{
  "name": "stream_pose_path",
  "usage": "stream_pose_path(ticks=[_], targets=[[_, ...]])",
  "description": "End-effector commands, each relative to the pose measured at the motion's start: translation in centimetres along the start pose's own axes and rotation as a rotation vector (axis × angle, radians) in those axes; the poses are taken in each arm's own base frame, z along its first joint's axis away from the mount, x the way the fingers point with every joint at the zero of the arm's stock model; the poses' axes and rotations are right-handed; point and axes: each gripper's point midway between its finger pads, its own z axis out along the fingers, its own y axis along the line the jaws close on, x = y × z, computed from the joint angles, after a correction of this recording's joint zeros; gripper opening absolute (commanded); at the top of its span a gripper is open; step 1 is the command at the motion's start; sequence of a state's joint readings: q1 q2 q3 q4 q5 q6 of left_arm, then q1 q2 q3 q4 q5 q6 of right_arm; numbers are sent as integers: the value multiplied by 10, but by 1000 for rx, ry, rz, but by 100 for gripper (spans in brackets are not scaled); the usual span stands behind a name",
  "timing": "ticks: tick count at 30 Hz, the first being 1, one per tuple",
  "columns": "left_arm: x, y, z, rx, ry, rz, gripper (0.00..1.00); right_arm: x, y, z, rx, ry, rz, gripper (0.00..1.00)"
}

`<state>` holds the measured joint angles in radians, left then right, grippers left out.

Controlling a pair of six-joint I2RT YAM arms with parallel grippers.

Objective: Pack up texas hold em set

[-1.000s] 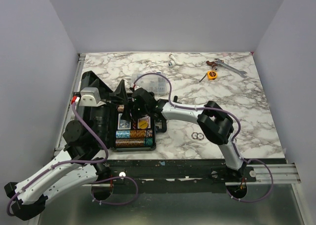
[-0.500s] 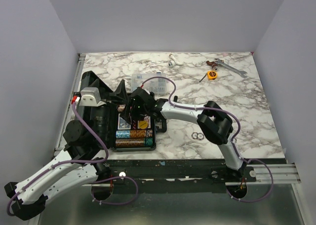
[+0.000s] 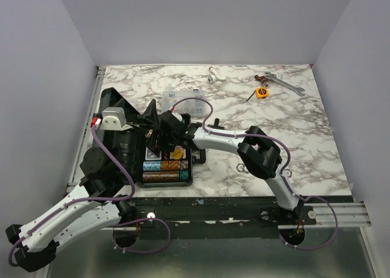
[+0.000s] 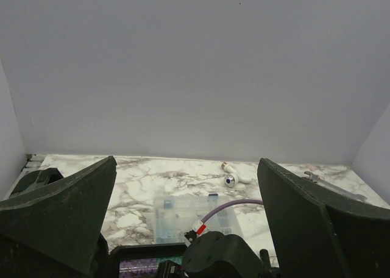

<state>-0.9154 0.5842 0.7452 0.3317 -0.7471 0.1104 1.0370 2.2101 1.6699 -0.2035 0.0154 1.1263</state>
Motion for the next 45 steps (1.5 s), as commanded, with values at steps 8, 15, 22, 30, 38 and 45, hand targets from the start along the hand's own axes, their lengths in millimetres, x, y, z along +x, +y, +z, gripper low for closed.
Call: stream_pose_path(ticks=[8, 15, 22, 30, 38, 45], targets=[[-5, -2, 2, 10, -7, -10, 98, 11, -3, 9, 50, 11, -9, 61], [-5, -3, 2, 13, -3, -11, 98, 12, 4, 5, 24, 15, -18, 78], [-5, -3, 1, 14, -4, -12, 98, 7, 11, -2, -10, -2, -39, 80], [-6, -2, 1, 14, -3, -11, 98, -4, 18, -23, -34, -85, -120, 72], [-18, 5, -3, 2, -35, -19, 98, 13, 61, -28, -300, -9, -215, 63], [-19, 8, -2, -14, -41, -5, 98, 25, 74, -10, -369, 49, -210, 41]])
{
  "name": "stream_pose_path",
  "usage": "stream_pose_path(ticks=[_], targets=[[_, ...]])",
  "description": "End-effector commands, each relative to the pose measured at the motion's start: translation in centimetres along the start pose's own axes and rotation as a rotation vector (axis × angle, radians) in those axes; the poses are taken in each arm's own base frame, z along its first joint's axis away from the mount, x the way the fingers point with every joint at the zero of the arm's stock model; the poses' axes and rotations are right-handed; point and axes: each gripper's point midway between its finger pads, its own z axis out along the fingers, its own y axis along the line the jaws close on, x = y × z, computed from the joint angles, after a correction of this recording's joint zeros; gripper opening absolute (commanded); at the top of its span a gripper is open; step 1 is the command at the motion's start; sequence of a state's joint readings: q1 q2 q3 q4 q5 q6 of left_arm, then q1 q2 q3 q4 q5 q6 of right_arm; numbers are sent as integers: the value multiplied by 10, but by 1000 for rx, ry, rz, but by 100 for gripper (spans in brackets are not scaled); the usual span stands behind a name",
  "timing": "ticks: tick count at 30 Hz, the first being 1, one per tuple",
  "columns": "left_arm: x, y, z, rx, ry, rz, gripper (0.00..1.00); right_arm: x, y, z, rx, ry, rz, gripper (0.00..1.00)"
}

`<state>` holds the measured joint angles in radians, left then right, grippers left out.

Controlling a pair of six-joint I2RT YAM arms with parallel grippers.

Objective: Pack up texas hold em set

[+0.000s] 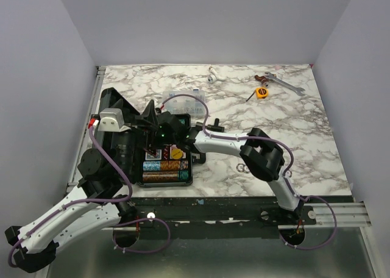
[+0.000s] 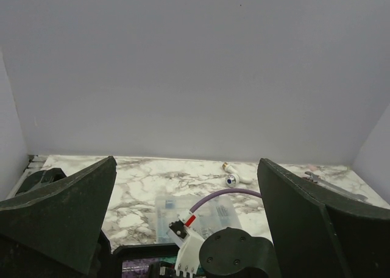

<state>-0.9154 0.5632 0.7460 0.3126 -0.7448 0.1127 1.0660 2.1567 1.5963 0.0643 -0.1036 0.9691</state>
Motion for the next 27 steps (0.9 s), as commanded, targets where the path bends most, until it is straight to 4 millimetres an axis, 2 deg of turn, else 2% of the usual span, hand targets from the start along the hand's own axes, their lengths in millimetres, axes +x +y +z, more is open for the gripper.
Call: stream_pose_path(ticks=[1, 8, 12, 18, 27], targets=[[-17, 6, 0, -17, -42, -8, 98, 13, 16, 16, -94, 50, -21, 40], [-23, 9, -2, -17, -56, -13, 98, 22, 6, 29, -95, 81, -30, 38], [-24, 9, -2, -16, -58, -17, 98, 22, -3, 34, -65, 67, -36, 34], [-26, 10, -3, -16, -63, -23, 98, 24, -16, 42, -14, 65, -35, 32], [-25, 10, -3, -14, -62, -26, 98, 20, -29, 37, 53, 42, -42, 32]])
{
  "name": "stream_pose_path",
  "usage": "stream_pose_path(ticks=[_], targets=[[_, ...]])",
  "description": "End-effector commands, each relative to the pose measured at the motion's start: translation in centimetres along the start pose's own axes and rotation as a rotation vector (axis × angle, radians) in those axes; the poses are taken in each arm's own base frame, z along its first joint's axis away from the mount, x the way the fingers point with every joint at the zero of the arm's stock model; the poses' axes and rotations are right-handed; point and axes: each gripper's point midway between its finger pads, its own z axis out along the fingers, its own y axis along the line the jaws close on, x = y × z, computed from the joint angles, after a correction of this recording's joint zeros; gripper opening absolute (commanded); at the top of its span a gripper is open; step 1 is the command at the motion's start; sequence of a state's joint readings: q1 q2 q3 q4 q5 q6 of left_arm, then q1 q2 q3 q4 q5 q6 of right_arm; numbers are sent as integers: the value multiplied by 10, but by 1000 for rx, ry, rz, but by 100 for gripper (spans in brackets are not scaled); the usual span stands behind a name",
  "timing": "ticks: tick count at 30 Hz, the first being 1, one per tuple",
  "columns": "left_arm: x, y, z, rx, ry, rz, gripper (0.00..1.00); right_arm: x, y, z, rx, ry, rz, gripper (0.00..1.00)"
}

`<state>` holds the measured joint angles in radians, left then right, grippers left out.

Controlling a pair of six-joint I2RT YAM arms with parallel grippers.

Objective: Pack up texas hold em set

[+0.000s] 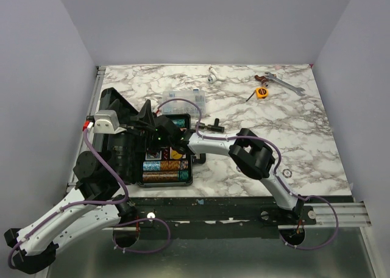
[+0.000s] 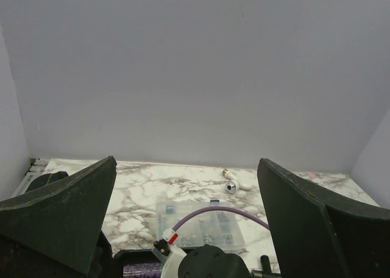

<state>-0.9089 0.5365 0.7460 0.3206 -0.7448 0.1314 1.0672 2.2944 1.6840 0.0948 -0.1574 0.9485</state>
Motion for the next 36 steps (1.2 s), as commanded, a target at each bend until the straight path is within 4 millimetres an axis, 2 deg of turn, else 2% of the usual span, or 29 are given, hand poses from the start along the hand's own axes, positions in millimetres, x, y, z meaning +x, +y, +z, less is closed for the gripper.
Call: stream_pose_path(ticks=[1, 8, 15, 17, 20, 23, 26, 28, 30, 32, 33, 36], targets=[[-16, 3, 0, -5, -35, -24, 98, 2, -15, 1, 78, -16, -20, 31], [-14, 2, 1, 0, -31, -23, 98, 0, -13, -5, 80, -24, -31, 31], [-12, -1, 2, 5, -24, -18, 98, -2, 6, -16, 18, -11, -67, 32], [-12, 0, 2, 4, -24, -19, 98, -4, 15, -23, -9, -13, -101, 35], [-11, 0, 2, 4, -24, -15, 98, -16, 28, -47, -41, -66, -181, 44], [-12, 2, 2, -5, -28, -6, 98, -30, 22, -81, 6, -161, -253, 55], [-13, 4, 1, -15, -35, -5, 98, -46, -4, -120, 131, -257, -280, 61], [-13, 4, 1, -12, -37, -9, 98, -54, -33, -150, 240, -296, -254, 62], [-10, 1, 2, -5, -31, -6, 98, -58, -71, -187, 387, -328, -208, 65], [-6, -2, 4, 3, -18, -3, 98, -62, -111, -229, 566, -359, -142, 74], [-3, -4, 4, 8, -10, 0, 98, -59, -136, -252, 674, -342, -102, 78], [2, -8, 6, 17, 4, 1, 98, -44, -185, -306, 850, -275, 76, 85]])
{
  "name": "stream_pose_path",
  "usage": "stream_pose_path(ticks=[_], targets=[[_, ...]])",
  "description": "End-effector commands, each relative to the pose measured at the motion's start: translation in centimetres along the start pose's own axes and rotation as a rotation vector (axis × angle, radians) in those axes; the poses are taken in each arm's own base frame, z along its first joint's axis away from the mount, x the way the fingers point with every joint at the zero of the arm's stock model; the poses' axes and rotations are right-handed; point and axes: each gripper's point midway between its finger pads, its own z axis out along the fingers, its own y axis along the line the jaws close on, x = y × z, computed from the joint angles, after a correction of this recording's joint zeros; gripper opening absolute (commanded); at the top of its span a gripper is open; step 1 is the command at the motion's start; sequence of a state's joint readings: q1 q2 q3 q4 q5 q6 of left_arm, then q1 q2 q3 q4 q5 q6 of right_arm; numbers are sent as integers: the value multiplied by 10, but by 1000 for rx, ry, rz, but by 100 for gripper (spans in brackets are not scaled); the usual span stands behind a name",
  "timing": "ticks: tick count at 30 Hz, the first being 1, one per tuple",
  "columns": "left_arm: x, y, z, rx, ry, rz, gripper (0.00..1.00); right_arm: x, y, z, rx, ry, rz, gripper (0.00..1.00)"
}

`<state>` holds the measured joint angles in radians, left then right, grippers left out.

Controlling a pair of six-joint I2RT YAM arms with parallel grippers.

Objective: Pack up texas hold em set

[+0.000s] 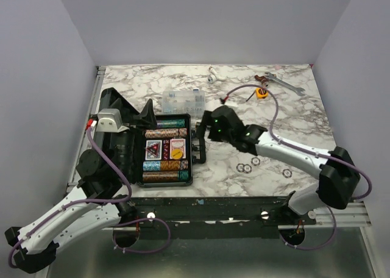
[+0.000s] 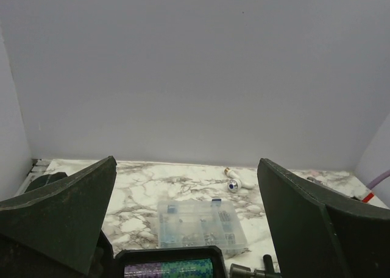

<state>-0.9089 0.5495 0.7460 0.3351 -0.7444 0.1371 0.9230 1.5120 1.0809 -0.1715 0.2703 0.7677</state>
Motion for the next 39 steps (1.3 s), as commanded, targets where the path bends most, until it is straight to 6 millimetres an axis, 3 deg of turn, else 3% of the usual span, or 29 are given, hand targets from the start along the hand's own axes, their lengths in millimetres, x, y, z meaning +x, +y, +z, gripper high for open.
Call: stream_pose_path(ticks=[1, 5, 9, 15, 20, 25, 33, 39], targets=[[3, -8, 4, 20, 11, -4, 98, 26, -143, -44, 476, 161, 124, 86], [9, -12, 6, 32, 26, 0, 98, 47, -210, -90, 719, 283, 287, 99], [14, -16, 7, 41, 42, 2, 98, 55, -243, -115, 837, 304, 419, 100], [21, -21, 8, 53, 60, -2, 98, 82, -230, -96, 743, 456, 511, 97], [25, -26, 9, 70, 79, -6, 98, 103, -211, -82, 652, 525, 474, 92], [30, -30, 10, 79, 90, -7, 98, 119, -213, -84, 626, 546, 444, 85], [41, -36, 11, 91, 112, 8, 98, 110, -222, -74, 615, 465, 402, 64], [44, -37, 12, 89, 117, 20, 98, 109, -223, -71, 627, 470, 400, 59]])
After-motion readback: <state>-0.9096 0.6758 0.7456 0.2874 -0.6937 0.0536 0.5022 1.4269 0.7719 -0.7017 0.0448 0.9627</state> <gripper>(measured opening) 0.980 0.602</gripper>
